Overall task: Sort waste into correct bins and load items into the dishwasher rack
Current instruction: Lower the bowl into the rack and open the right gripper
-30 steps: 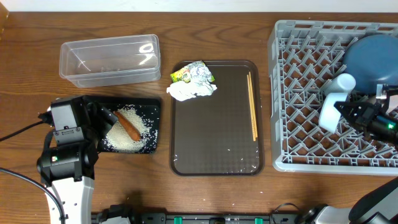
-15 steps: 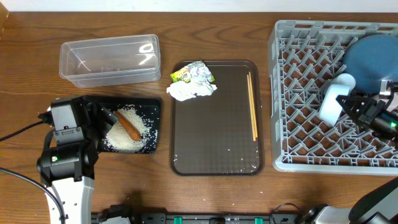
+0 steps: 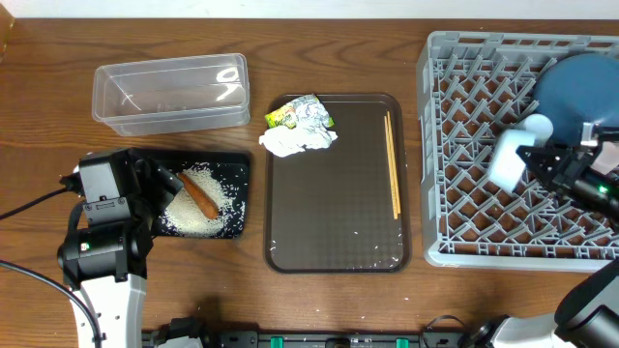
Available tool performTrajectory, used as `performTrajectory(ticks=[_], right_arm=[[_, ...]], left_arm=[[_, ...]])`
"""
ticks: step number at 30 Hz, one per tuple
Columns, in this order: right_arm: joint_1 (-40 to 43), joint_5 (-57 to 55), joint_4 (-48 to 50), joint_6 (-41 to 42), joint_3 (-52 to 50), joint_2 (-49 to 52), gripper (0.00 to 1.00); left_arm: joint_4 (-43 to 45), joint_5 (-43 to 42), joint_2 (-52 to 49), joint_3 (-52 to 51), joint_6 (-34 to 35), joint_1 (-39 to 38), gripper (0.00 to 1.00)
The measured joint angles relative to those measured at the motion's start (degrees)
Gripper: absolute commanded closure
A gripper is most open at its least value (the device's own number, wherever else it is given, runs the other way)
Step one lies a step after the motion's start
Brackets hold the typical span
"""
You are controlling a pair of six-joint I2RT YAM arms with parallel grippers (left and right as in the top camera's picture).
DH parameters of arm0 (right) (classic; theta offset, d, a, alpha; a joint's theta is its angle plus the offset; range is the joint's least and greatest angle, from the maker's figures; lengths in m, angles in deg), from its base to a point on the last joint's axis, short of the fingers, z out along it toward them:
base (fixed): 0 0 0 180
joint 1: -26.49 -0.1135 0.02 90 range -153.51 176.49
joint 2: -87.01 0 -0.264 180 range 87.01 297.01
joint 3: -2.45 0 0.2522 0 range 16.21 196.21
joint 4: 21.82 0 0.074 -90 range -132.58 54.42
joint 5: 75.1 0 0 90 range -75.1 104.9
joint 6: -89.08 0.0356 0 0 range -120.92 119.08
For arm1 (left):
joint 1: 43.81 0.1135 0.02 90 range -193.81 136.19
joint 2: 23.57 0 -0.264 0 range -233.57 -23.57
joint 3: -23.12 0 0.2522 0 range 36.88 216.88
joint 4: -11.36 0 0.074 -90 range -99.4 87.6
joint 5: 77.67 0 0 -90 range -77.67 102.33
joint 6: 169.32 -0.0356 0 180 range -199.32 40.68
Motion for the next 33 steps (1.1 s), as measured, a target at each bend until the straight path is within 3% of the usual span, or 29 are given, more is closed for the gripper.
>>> performTrajectory(ticks=[24,33], right_arm=[[-0.68,-1.95,3.96,2.21,-0.07,0.02,0.99],[2.73,-5.25,3.06,4.39,-0.04,0.00,0.99]], left_arm=[[0.00,0.00,0.00,0.00,0.00,0.00,0.01],[0.00,0.00,0.00,0.00,0.00,0.00,0.01]])
